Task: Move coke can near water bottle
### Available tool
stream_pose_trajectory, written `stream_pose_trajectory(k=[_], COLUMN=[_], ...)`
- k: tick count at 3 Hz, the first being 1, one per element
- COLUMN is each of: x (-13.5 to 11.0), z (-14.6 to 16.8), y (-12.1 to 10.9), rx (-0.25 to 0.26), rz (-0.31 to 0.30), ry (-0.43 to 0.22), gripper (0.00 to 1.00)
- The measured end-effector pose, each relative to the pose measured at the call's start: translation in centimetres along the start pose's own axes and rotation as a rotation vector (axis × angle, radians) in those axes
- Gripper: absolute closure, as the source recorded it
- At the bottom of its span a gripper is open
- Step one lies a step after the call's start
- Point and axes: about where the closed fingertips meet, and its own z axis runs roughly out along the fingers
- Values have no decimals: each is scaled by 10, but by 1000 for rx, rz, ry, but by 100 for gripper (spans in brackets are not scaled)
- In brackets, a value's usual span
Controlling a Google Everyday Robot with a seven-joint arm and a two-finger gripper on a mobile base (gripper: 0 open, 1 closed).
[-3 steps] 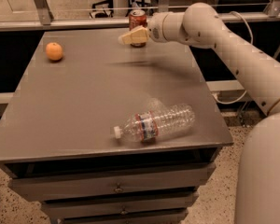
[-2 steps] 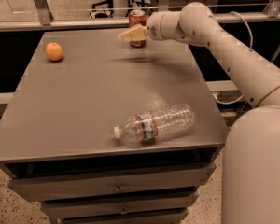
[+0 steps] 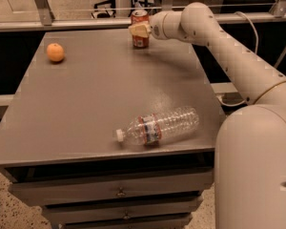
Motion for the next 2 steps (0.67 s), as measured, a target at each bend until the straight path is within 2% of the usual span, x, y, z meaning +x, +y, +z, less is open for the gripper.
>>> stream_pose_trajectory(k=[1,2], x=[-1,-11], z=[-3,-22], y=[-2,8], rx=[4,-46], rz=[1,-8], ry=[-12,-33], gripper=[70,93])
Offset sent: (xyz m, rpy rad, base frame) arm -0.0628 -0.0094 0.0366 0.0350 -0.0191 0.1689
